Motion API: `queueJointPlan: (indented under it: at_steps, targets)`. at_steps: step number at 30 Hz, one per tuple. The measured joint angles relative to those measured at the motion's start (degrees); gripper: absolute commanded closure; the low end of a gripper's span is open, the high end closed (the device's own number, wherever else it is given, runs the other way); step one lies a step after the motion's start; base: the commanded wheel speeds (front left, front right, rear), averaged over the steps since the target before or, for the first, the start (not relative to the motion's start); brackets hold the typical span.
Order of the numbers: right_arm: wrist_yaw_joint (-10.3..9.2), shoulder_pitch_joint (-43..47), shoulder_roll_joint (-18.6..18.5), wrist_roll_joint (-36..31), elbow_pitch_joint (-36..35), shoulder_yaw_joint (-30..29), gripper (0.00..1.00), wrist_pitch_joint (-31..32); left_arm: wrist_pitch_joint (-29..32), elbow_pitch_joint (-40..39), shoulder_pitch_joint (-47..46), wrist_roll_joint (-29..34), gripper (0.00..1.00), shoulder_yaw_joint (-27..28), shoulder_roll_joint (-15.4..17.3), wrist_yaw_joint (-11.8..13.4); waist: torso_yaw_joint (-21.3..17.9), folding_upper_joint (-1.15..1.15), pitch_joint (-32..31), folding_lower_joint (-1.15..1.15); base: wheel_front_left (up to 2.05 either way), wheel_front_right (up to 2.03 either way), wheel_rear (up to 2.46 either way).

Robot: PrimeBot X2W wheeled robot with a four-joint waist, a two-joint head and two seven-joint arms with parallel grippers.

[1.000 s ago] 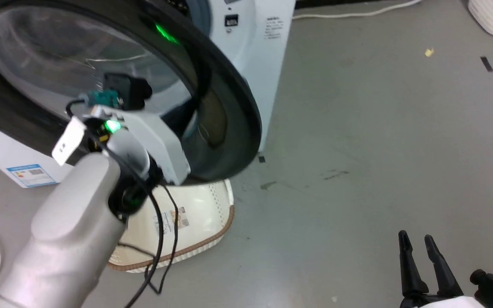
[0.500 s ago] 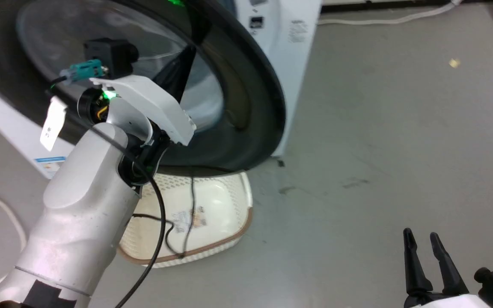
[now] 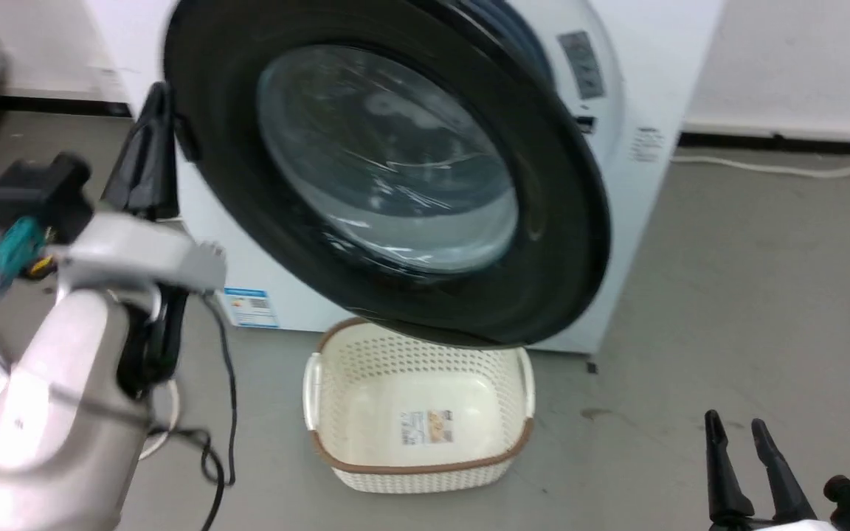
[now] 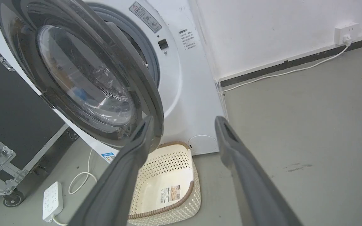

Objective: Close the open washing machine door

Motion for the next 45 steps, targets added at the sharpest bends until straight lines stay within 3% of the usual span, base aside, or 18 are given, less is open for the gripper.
queueJointPlan:
  at_steps: [7, 15, 26, 27, 28, 29, 39, 40, 41, 45]
  targets:
    - [0.0, 0.5, 0.0, -0.9, -1.0, -1.3, 0.0, 0.0, 0.0, -7.0, 14.8, 4.2, 1.0, 3.5, 0.3, 1.4, 3.3, 0.0, -2.2, 0.0, 0.0, 0.0, 0.0]
    - [0.0, 1.4, 0.0, -1.3, -1.8, -1.4, 0.0, 0.0, 1.3, -8.5, 27.1, 2.3, 1.0, 3.2, 0.3, 1.9, 3.4, 0.0, -3.1, 0.0, 0.0, 0.0, 0.0]
    - [0.0, 2.7, 0.0, -0.3, -2.0, -1.7, 0.0, 0.0, 4.7, -9.2, 34.4, -0.3, 1.0, 1.0, 0.5, 1.4, 3.2, 0.0, -3.5, 0.01, 0.0, 0.0, 0.0]
    - [0.0, 2.8, 0.0, -0.3, -2.0, -1.7, 0.0, 0.0, 4.7, -9.2, 34.7, -0.6, 0.96, 1.0, 0.3, 1.5, 3.2, 0.0, -3.5, 0.01, 0.0, 0.0, 0.0]
    - [0.0, 2.8, 0.0, -0.3, -2.0, -1.7, 0.0, 0.0, 4.7, -9.2, 34.7, -0.6, 0.54, 1.0, 0.3, 1.5, 3.2, 0.0, -3.5, 0.01, 0.0, 0.0, 0.0]
    - [0.0, 3.1, 0.0, -0.4, -2.0, -1.7, 0.0, 0.0, 4.6, -9.3, 35.2, -0.8, 0.0, 1.1, 0.1, 2.0, 3.0, 0.0, -3.4, 0.01, 0.0, 0.0, 0.0]
    - [0.0, 3.3, 0.0, -4.0, -1.6, -2.0, 0.0, 0.1, 3.4, -11.1, 35.5, 0.1, 0.0, 1.4, -0.2, 4.1, 2.7, 0.0, -3.2, 0.01, 0.0, 0.0, 0.0]
    - [0.0, 3.2, 0.0, -4.4, -1.6, -1.9, 0.81, 0.3, 3.1, -11.3, 35.6, 0.3, 0.0, 1.4, -0.2, 4.4, 2.8, 0.0, -3.1, 0.01, 0.0, 0.0, 0.0]
    - [0.0, 3.2, 0.0, -4.6, -1.6, -1.7, 1.0, 0.4, 3.1, -11.5, 35.6, 0.3, 0.0, 1.5, -0.2, 4.4, 2.8, 0.0, -3.1, 0.01, 0.0, 0.0, 0.0]
    - [0.0, 2.9, 0.0, -4.7, -2.6, -0.8, 1.0, 2.1, 2.8, -12.3, 35.7, 0.8, 0.0, 1.3, -0.2, 4.6, 3.6, 0.0, -2.8, 0.01, 0.0, 0.0, 0.0]
